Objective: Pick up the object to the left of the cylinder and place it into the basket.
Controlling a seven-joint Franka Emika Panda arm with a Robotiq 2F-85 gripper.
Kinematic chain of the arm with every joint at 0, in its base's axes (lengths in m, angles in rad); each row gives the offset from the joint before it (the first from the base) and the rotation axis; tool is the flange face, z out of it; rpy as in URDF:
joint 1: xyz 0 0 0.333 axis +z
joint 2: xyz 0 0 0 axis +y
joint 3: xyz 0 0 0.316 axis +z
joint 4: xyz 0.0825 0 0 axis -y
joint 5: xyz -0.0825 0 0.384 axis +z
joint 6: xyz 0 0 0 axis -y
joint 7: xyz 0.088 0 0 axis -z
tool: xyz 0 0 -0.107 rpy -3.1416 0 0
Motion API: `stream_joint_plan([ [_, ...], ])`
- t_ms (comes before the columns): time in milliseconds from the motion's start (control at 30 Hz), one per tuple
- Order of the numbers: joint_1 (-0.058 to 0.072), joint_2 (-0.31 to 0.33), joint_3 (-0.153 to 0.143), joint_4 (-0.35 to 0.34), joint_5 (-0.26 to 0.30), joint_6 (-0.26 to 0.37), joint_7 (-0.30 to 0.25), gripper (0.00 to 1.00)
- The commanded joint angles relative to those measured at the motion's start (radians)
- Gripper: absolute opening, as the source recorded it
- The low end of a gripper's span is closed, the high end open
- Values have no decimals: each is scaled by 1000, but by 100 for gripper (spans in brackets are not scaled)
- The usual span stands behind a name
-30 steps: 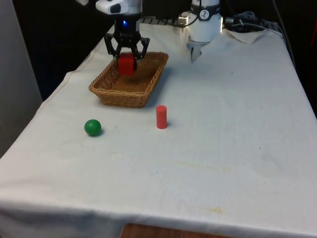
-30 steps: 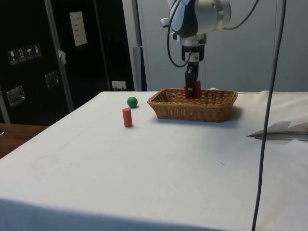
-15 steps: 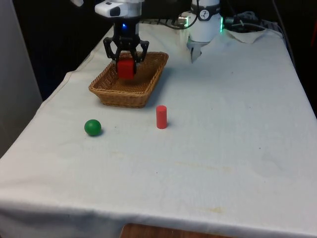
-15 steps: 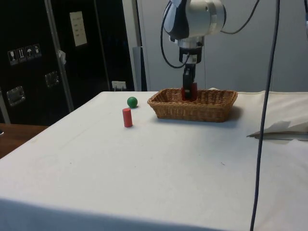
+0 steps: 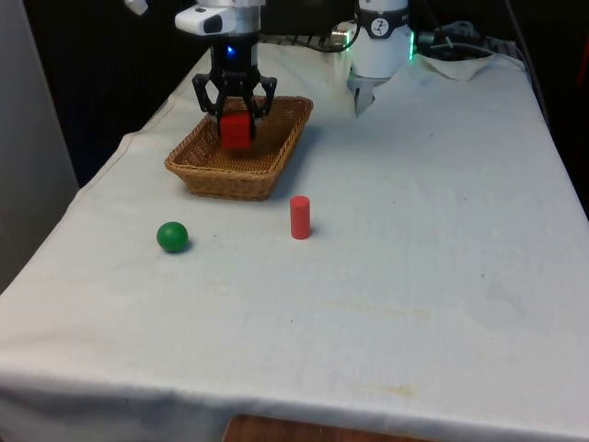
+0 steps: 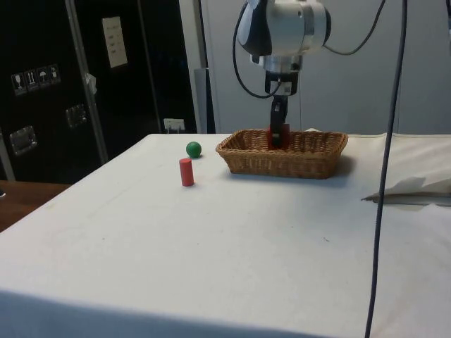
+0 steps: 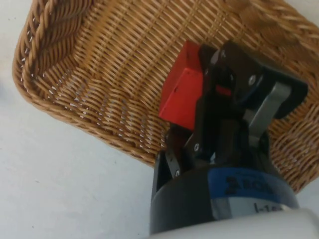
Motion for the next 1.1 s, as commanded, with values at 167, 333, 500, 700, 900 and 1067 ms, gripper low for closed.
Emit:
stream_joint_plan([
  [167,-19,8,37,2,78,14,-67,0],
  [333,-18,19,40,5,107,12,-88,0],
  [500,-12,28,32,8,113,3,-90,0],
  [700,-4,33,23,8,108,1,-84,30],
  [900,-2,32,20,7,105,0,-82,89],
  [1067,-1,32,20,7,104,0,-81,100],
])
